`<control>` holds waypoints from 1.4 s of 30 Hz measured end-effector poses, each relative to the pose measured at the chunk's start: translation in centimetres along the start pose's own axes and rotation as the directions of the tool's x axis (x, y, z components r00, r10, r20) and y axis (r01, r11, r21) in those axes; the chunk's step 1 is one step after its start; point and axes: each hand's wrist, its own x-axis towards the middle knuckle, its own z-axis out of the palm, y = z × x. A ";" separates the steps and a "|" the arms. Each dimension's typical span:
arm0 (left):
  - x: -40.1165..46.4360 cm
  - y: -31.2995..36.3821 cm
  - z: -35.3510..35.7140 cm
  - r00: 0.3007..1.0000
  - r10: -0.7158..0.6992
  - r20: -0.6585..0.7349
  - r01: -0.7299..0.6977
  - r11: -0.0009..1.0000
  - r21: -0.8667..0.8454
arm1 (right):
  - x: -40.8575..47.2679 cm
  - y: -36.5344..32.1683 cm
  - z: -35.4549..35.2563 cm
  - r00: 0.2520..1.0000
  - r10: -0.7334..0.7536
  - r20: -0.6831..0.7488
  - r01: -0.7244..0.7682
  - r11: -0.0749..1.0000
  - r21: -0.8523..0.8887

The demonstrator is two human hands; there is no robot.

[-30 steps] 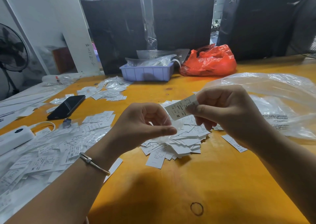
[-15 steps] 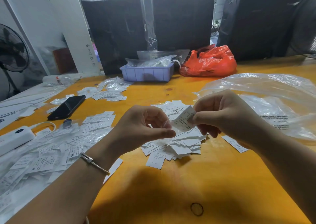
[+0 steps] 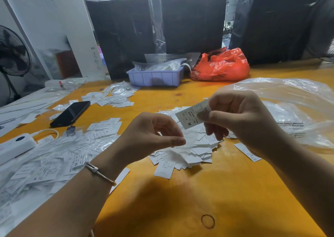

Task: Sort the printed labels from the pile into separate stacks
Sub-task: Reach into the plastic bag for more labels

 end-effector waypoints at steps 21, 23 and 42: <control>-0.1 0.3 -0.1 0.995 0.049 -0.082 -0.046 0.998 0.038 | -0.4 -0.3 0.4 0.989 -0.148 0.004 0.147 0.984 -0.103; -0.1 0.3 -0.2 0.995 0.055 -0.084 -0.052 0.998 0.033 | -0.5 -0.3 0.3 0.988 -0.157 0.005 0.156 0.979 -0.131; -0.1 0.4 -0.2 0.995 0.068 -0.075 -0.065 0.997 0.052 | -0.4 -0.3 -0.4 0.986 -0.165 0.008 0.165 0.985 -0.041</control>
